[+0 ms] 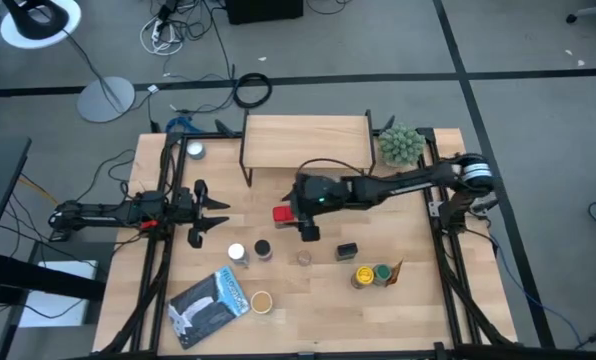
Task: Shelf spices
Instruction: Put the red seasoning cans on the shelf
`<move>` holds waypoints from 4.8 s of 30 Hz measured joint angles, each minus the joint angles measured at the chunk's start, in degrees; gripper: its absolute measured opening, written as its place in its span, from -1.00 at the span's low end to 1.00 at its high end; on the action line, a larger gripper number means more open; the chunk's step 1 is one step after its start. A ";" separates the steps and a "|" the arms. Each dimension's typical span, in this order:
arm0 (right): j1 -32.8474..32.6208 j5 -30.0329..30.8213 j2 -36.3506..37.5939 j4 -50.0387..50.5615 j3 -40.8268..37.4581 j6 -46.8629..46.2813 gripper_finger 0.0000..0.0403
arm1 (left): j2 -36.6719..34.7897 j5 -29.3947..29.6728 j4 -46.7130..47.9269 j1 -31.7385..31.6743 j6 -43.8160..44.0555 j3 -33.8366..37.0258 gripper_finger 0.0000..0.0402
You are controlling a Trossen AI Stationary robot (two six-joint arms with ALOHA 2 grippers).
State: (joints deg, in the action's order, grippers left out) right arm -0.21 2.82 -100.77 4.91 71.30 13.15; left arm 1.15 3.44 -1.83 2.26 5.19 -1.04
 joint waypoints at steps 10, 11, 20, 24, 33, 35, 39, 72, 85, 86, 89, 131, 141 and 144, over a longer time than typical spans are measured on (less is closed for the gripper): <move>0.39 0.17 -12.32 11.60 12.61 -1.07 0.58 | 0.00 0.00 -1.72 -0.02 0.00 0.04 -0.16; 0.60 0.15 -12.98 13.51 13.37 -1.20 0.56 | 0.00 0.00 -1.68 -0.01 0.00 0.04 -0.16; 2.49 0.61 -15.11 15.56 15.07 -2.59 0.52 | 0.02 -0.02 -1.97 -0.02 0.00 0.02 -0.16; 2.92 0.64 -15.31 14.58 15.07 -1.70 0.52 | 0.02 0.00 -2.33 -0.01 0.00 0.02 -0.16; 3.21 1.88 -15.52 10.84 14.91 0.48 0.52 | 0.02 0.00 -3.37 -0.02 0.00 0.02 -0.16; 3.41 1.89 -15.52 10.82 14.91 0.50 0.52 | 0.04 0.00 -3.65 0.00 0.00 0.02 -0.16; 3.95 1.96 -15.52 10.34 14.91 0.43 0.52 | 0.04 -0.01 -4.44 -0.02 0.00 0.02 -0.16; 4.90 1.15 -15.47 13.58 14.91 0.49 0.52 | 0.04 0.02 -4.65 0.00 -7.11 0.00 -0.16; 7.00 -1.82 -15.34 14.27 13.62 -1.22 0.52 | 0.04 0.01 -4.44 -0.02 -7.98 0.00 -0.16; 7.19 -2.50 -15.34 14.29 13.41 -2.23 0.52 | 0.04 0.02 -4.45 -0.02 -8.01 0.00 -0.16; 7.39 -2.88 -15.34 13.94 12.98 -2.78 0.47 | 0.04 0.02 -4.45 -0.02 -8.16 0.00 -0.16; 6.34 -6.97 -11.57 23.43 23.28 -3.06 0.09 | 0.07 0.02 -4.26 -0.01 -9.51 -0.02 -0.16; 10.96 -0.47 -10.86 27.93 33.42 1.92 0.12 | 0.07 0.02 -4.52 0.00 -9.49 -0.02 -0.16; 14.43 -0.94 -10.93 28.08 34.93 2.12 0.08 | 0.05 0.02 -4.69 -0.01 -9.49 -0.02 -0.16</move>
State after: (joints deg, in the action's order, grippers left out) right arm 14.23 1.87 -111.70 32.99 106.23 15.27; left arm 1.20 3.46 -6.52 2.25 -4.29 -1.06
